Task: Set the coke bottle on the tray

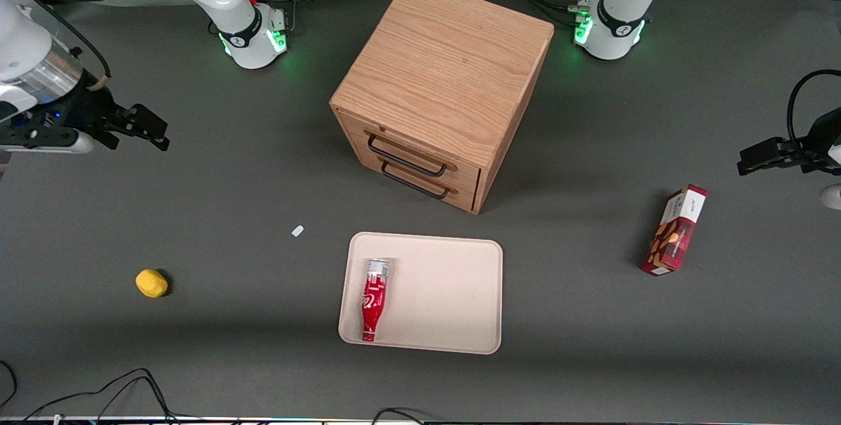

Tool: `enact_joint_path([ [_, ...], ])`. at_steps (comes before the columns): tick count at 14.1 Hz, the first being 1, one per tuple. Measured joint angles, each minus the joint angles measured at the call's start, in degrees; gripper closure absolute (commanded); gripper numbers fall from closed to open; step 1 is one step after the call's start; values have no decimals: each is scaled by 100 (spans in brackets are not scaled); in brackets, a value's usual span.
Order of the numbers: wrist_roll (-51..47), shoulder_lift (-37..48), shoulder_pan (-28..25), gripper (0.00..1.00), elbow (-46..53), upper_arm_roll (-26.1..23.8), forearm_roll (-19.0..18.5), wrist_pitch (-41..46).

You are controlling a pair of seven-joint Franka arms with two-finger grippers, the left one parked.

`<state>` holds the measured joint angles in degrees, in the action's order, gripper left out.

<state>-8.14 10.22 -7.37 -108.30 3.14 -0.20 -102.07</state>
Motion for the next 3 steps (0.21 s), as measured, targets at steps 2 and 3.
enact_joint_path([
  [2, 108, 20, 0, 0, 121, 65, 11, 186],
  [3, 112, 18, -1, 0, 194, 63, 12, 267],
])
